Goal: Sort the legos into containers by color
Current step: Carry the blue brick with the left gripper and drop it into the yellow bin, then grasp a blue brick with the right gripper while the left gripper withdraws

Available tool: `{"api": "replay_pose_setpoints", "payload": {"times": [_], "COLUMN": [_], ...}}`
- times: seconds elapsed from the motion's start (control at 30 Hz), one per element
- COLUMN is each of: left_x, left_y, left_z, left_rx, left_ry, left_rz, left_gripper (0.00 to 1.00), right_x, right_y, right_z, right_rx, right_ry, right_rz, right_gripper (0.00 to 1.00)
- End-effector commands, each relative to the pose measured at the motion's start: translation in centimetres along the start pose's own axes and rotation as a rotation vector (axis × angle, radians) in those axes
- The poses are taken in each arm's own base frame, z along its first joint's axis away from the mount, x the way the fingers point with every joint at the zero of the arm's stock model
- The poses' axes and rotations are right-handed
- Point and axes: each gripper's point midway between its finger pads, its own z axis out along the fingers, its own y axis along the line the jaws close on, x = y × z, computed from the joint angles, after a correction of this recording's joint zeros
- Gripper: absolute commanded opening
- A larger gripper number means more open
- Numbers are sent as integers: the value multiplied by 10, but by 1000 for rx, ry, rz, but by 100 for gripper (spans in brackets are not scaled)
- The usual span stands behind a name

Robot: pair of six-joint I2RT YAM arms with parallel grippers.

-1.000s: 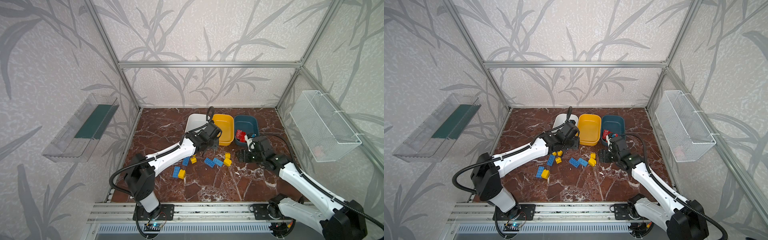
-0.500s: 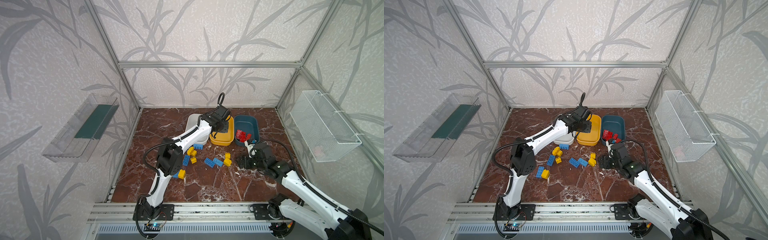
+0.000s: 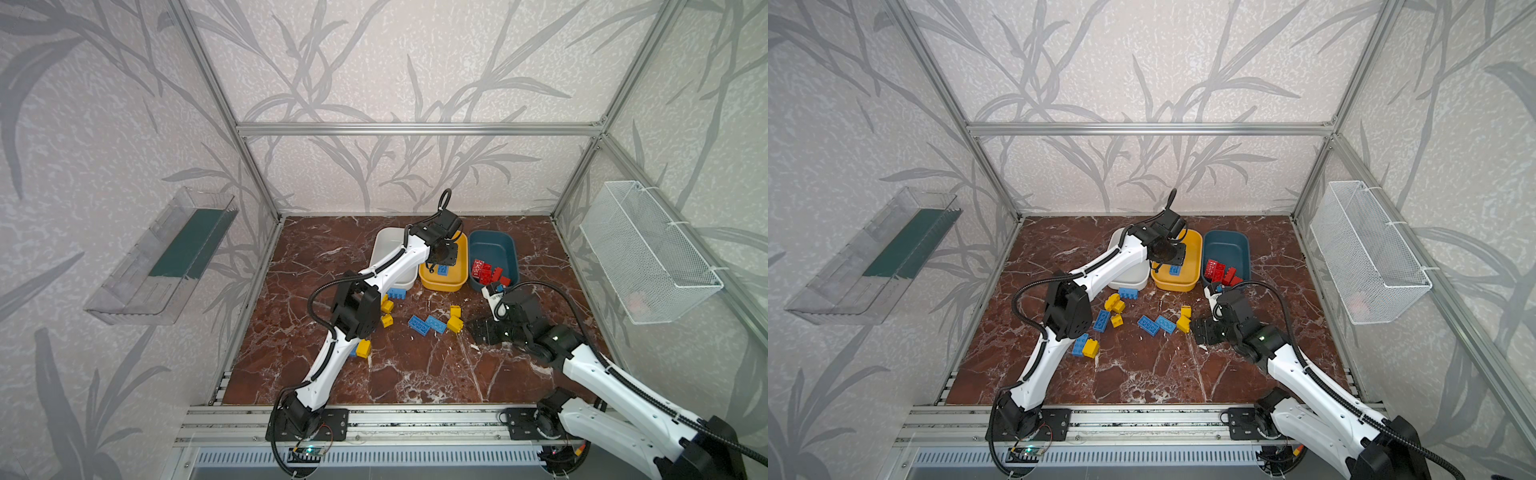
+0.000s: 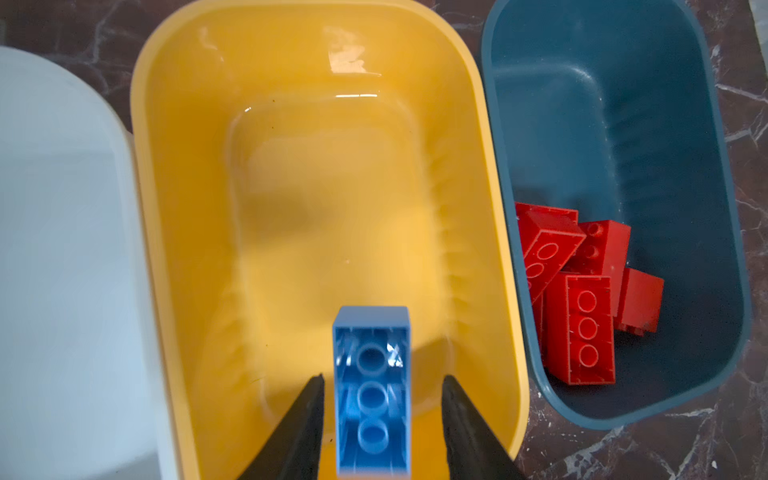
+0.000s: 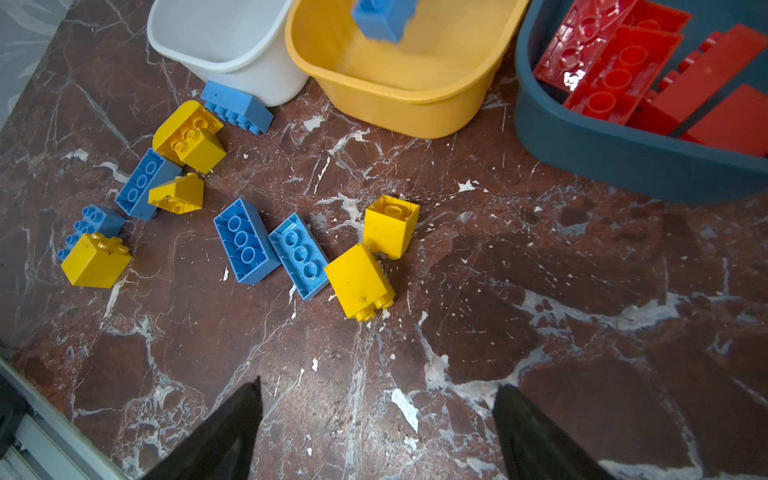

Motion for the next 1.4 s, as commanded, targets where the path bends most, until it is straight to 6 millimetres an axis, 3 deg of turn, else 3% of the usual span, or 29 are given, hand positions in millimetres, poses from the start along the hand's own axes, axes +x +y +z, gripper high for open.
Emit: {"api": "replay_pose_setpoints", "payload": {"times": [0.0, 0.17, 0.33, 0.57, 0.8, 0.97, 1.2, 1.37], "left_x": [-11, -19, -20, -3, 39, 76, 128, 169], "left_y": [2, 3, 13, 45, 81, 108, 149, 178], "left_z": [-21, -48, -89, -149, -205, -230, -257, -261], "left_rx": [-3, 0, -15, -75, -110, -146, -218, -293], "left_ry": [-24, -72, -148, -250, -343, -367, -414, -392], "left_rz": [0, -10, -42, -102, -161, -193, -235, -262], "left_gripper": [59, 73, 83, 87, 87, 87, 87, 87], "right_x": [-6, -6, -11, -17, -14, -14, -18, -13], "right_y": [7, 18, 33, 56, 92, 120, 129, 131], "right_z": [-2, 2, 8, 31, 64, 84, 114, 135], "right_rx": [-10, -20, -56, -89, -109, -124, -108, -98], "right_ry": [-22, -8, 11, 66, 149, 195, 246, 299], "right_rz": [-45, -92, -117, -172, -285, -376, -412, -426], "right_gripper": [89, 89, 89, 80, 80, 81, 80, 78]}}
